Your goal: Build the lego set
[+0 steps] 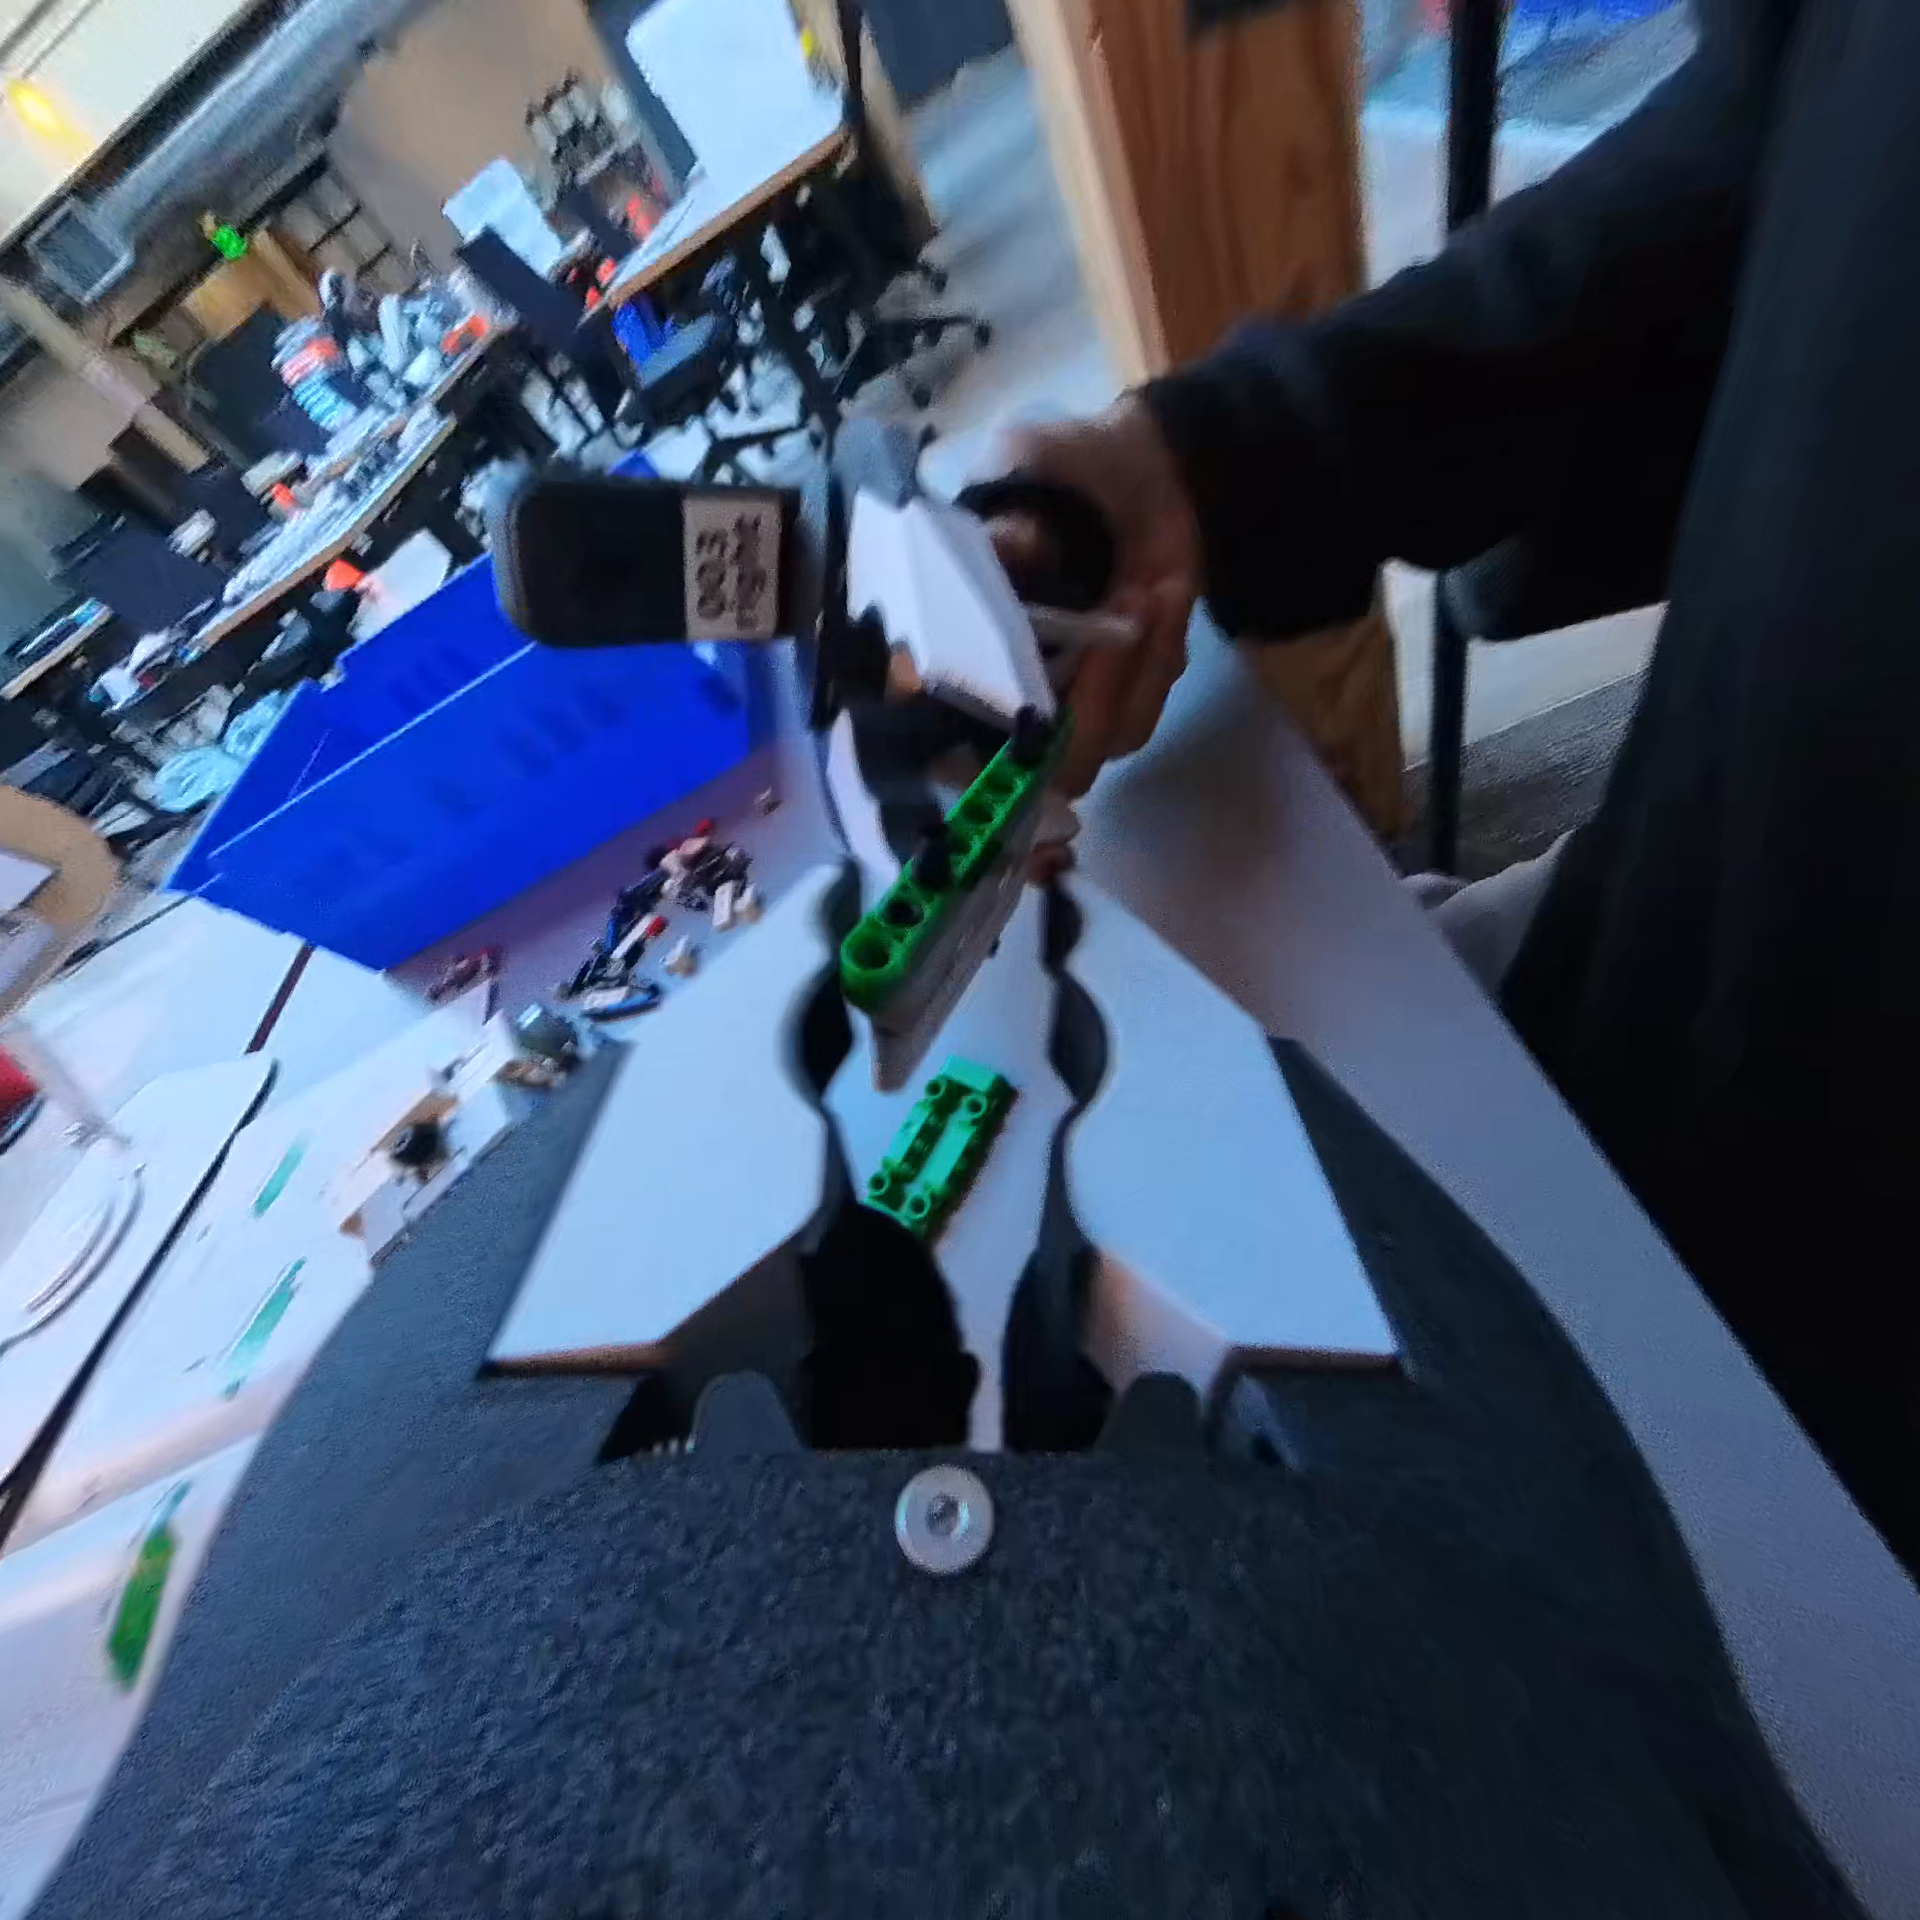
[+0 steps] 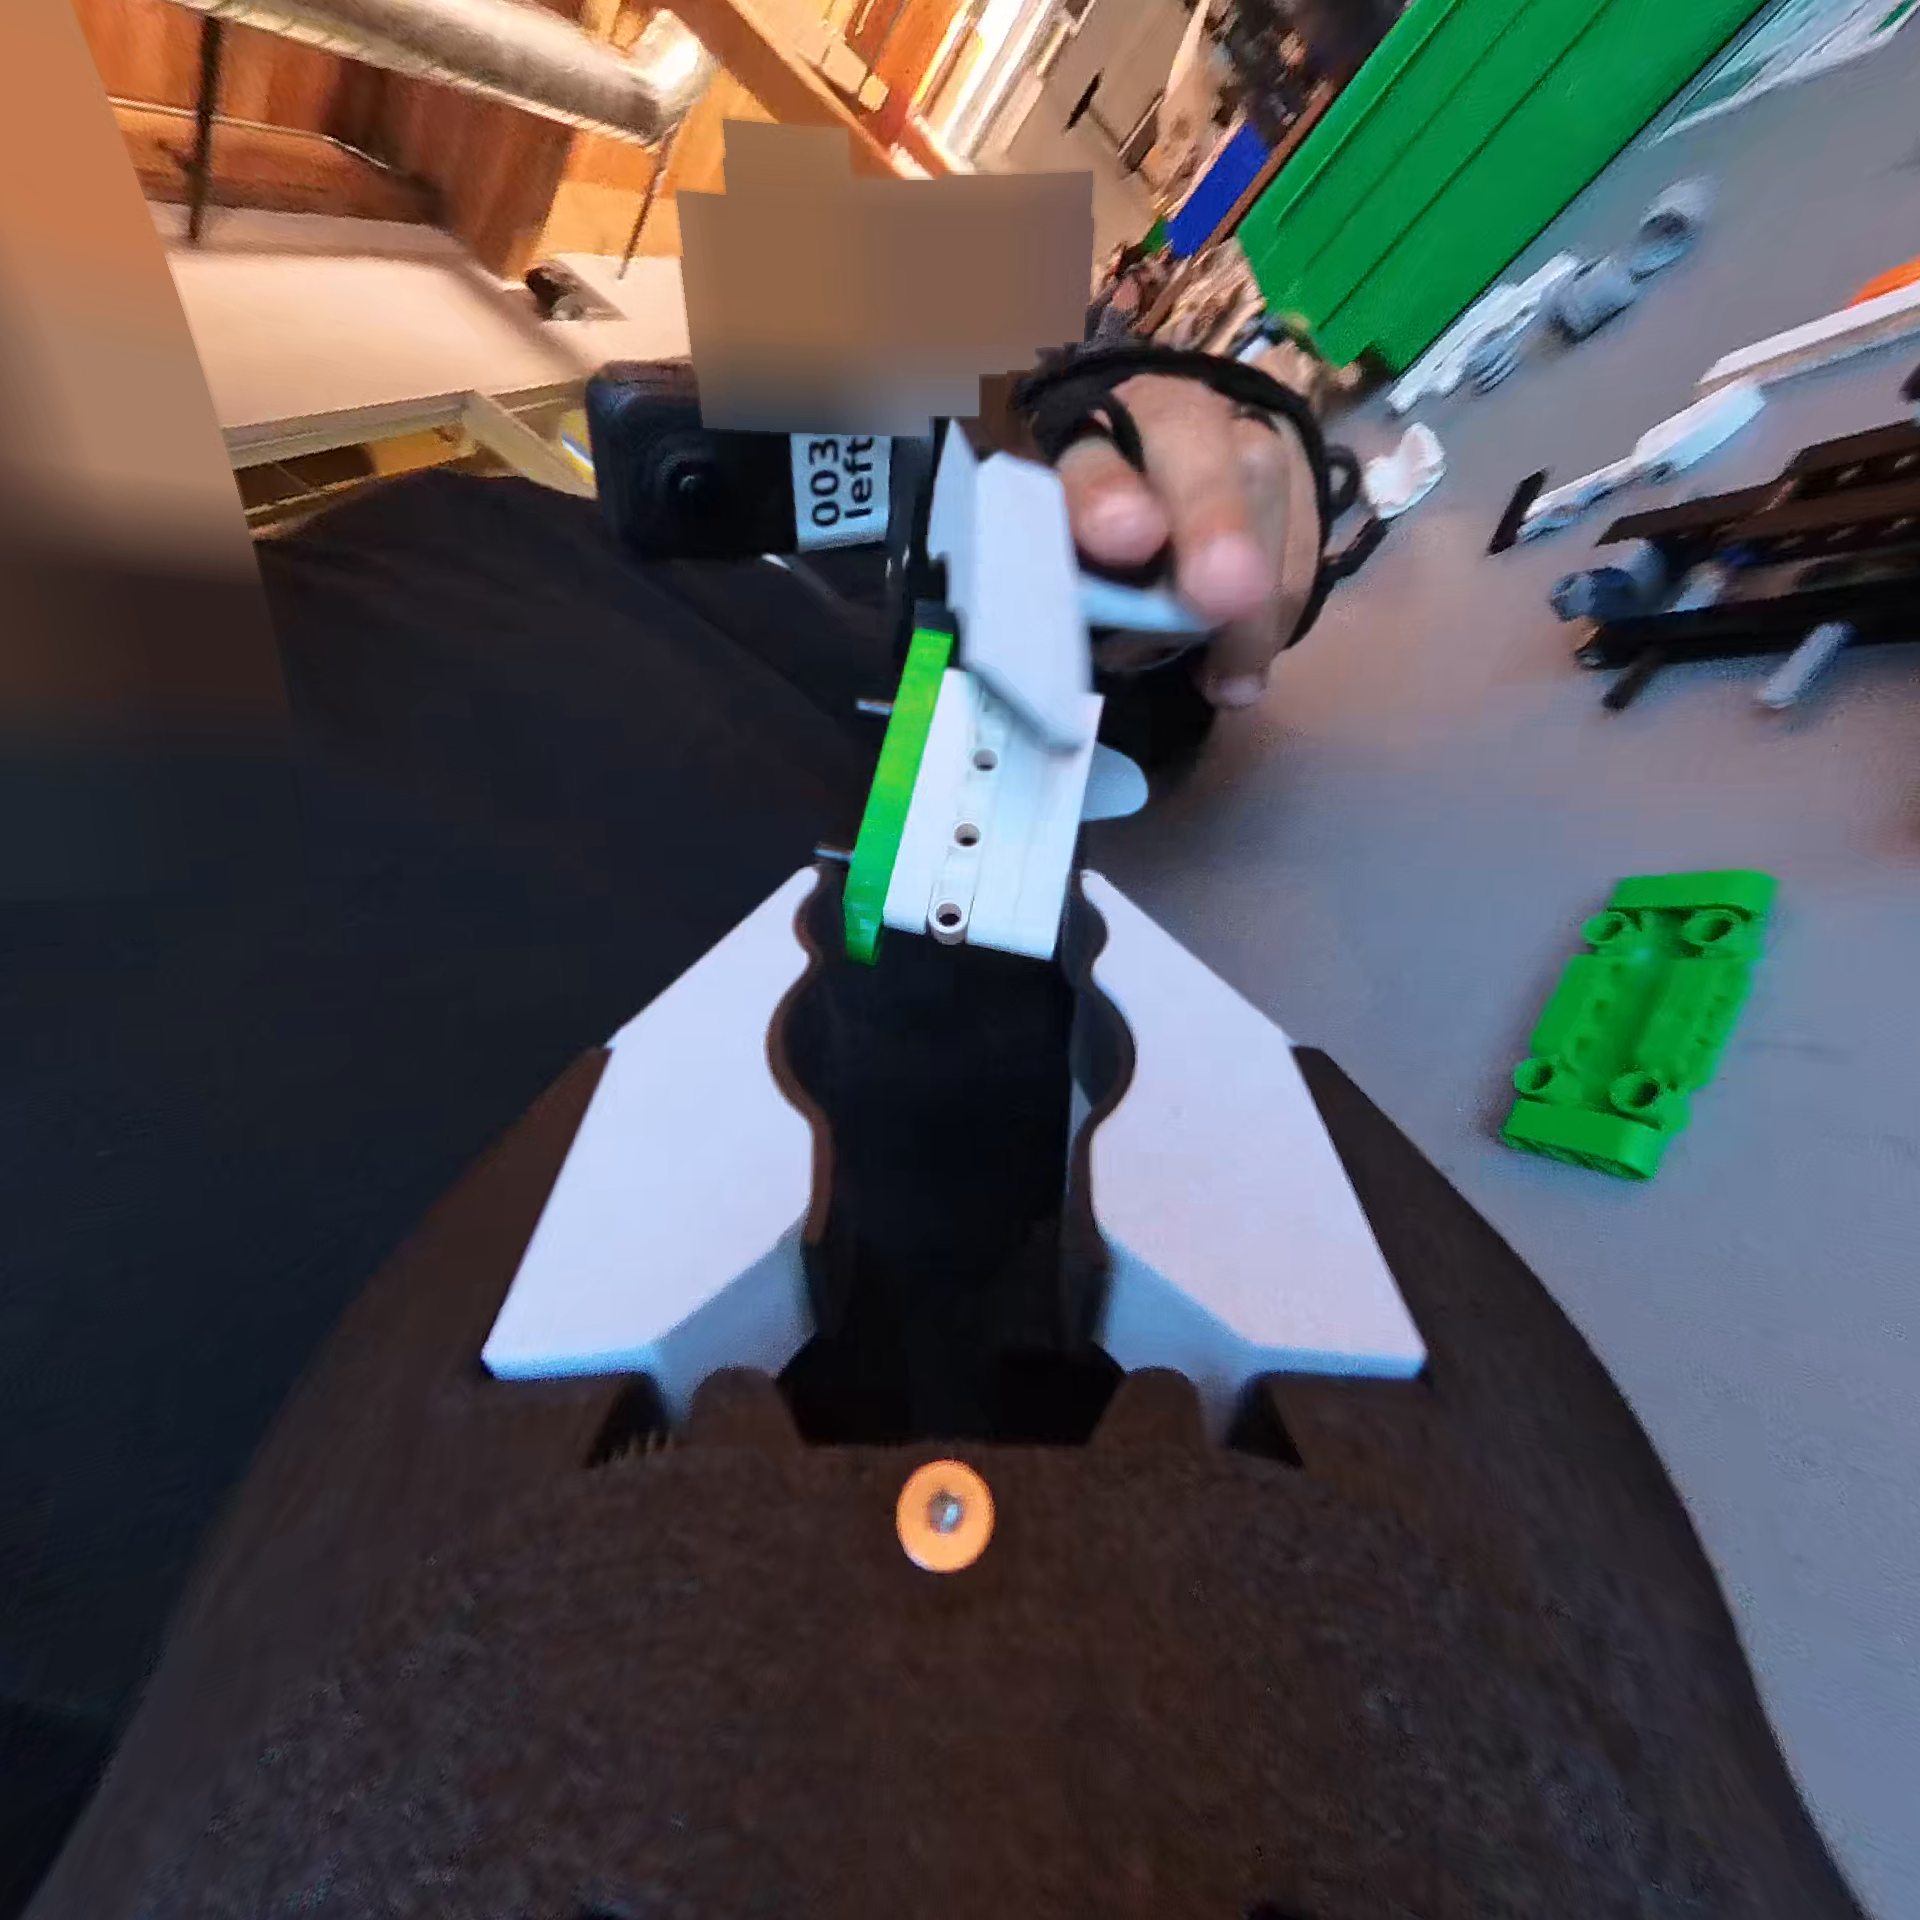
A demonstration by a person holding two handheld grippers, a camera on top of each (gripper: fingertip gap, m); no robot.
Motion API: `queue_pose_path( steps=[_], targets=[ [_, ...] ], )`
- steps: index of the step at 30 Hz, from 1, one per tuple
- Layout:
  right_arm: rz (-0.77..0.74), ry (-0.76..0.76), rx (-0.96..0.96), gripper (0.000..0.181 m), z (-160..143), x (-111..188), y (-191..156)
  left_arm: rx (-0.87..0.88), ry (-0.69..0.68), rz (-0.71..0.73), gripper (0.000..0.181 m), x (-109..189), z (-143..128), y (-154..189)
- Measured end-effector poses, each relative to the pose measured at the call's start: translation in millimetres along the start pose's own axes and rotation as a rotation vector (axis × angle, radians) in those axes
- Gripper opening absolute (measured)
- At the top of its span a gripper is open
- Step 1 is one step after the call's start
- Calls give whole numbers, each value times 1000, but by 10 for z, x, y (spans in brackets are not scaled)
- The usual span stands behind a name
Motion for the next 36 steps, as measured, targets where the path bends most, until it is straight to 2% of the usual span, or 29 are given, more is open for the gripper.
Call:
queue_pose_path(
  steps=[1,2,5,8,10,15,18,22,36],
  targets=[
    [25,-5,-19,42,7,-21,27,5,21,-23,13,11,3,17],
    [45,-3,-40,42,14,-30,55,9,19,-34,9,9,-13,26],
    [-55,62,-20,36,69,88,162,64,-72,-20,6,-27,-134,-2],
    [-246,189,225,34,103,253,61,309,-88,-117,6,-44,-283,-82],
    [-315,182,408,30,33,183,-35,501,-56,-215,7,-57,-365,-123],
    [-339,179,409,24,-36,21,23,724,5,-320,7,-102,-474,-152],
    [-359,166,422,21,-39,-13,25,751,18,-330,7,-119,-466,-151],
    [-378,161,472,4,-55,-53,8,745,15,-329,7,-138,-453,-132],
    [-365,199,475,2,-59,-57,-7,695,22,-341,7,-132,-429,-118]
  ],
)
Point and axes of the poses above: each gripper's, where its closed fingertips meet, x back along the fingers, z out of its top, y = z × x across the jaws, the point moved 10 cm from there along x, back along the fingers, and after that the axes turned 1 degree about -x, right-handed, at the moved point
